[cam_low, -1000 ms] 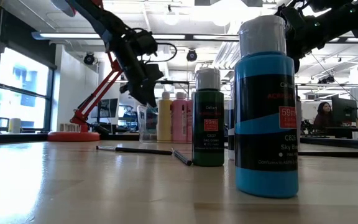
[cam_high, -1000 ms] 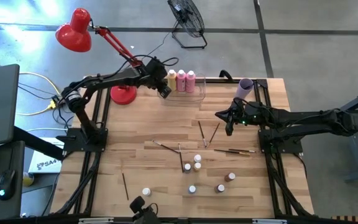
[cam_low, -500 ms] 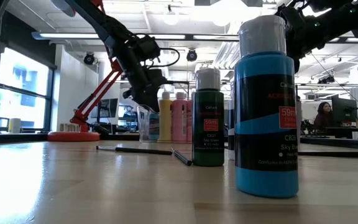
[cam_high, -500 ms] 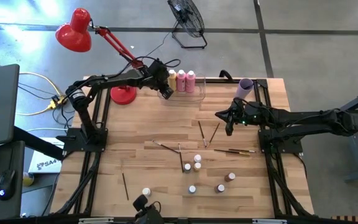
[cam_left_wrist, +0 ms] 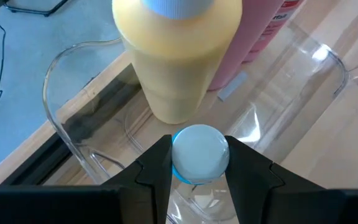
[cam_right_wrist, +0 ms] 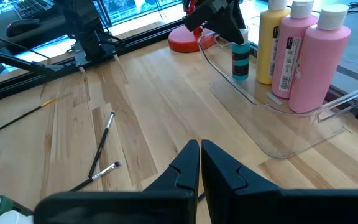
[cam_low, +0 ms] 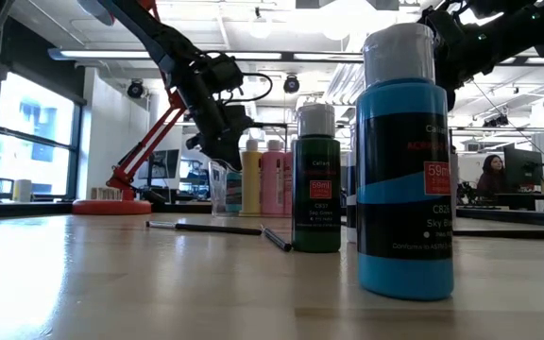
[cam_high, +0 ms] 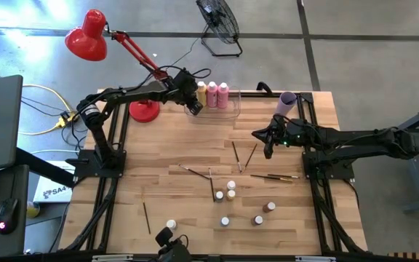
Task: Pick & Place Paint Supplies
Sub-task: Put the small light blue paint bottle into the transparent bin
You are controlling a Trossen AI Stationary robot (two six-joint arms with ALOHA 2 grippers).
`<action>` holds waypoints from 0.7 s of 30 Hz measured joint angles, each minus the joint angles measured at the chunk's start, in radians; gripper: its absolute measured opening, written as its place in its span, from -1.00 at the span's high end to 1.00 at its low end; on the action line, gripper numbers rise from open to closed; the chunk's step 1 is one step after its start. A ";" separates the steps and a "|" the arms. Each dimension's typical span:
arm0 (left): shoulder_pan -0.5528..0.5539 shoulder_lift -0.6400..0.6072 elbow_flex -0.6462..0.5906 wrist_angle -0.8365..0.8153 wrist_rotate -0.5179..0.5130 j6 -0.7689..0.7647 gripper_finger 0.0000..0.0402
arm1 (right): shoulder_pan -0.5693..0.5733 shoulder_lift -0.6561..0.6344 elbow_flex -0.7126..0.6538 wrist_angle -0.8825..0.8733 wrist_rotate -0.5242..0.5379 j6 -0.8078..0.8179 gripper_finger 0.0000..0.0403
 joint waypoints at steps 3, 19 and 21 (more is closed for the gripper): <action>0.000 0.007 0.000 0.005 -0.001 -0.020 0.39 | 0.000 0.000 0.000 0.000 0.000 0.000 0.96; -0.001 0.052 0.000 0.052 0.001 -0.021 0.29 | 0.000 0.000 0.000 -0.001 0.000 -0.001 0.96; -0.001 0.051 0.000 0.052 0.001 -0.022 0.29 | 0.000 0.000 0.000 -0.001 0.000 -0.004 0.96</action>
